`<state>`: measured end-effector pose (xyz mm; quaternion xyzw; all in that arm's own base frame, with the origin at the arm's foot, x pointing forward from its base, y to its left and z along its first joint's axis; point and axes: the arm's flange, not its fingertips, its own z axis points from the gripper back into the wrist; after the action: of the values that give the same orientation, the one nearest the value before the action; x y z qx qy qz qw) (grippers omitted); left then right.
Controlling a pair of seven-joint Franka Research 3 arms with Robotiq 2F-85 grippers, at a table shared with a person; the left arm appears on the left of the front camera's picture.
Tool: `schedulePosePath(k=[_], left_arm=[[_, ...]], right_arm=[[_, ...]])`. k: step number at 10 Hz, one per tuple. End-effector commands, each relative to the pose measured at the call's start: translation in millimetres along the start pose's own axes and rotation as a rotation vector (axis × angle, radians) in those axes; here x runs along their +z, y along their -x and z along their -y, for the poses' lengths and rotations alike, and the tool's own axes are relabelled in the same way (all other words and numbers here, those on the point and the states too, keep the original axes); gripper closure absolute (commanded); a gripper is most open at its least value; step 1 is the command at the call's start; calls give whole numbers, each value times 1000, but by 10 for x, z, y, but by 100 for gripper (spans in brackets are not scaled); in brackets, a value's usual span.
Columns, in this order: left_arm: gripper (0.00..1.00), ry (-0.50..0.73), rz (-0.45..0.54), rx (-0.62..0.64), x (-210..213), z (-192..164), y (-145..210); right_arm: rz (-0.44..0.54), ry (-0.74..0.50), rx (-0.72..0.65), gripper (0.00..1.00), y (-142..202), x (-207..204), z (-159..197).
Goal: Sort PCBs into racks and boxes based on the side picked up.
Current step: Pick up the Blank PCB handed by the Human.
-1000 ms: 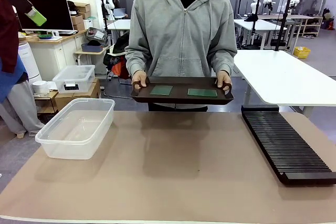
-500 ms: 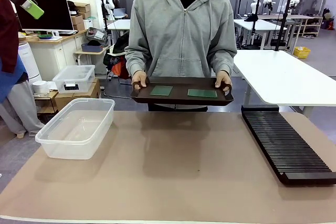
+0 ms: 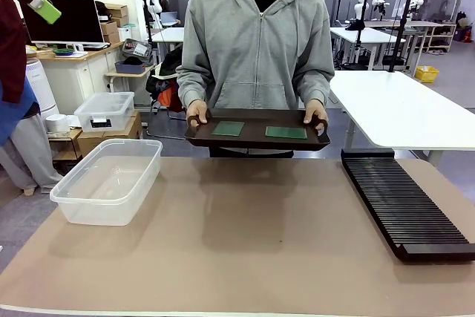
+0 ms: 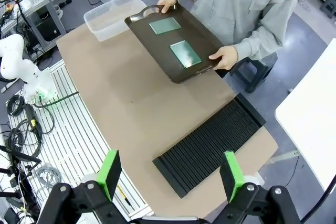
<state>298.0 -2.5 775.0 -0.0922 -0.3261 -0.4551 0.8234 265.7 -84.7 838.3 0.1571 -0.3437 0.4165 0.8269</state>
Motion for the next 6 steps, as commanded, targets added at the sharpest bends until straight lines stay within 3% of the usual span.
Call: schedulePosePath(k=[1, 6], left_arm=[[0, 5, 7, -2, 1, 1, 19], [0, 5, 7, -2, 1, 1, 19]], right_arm=[[-1, -9, 7, 0, -9, -26, -19], [-1, -9, 7, 0, -9, -26, -19]])
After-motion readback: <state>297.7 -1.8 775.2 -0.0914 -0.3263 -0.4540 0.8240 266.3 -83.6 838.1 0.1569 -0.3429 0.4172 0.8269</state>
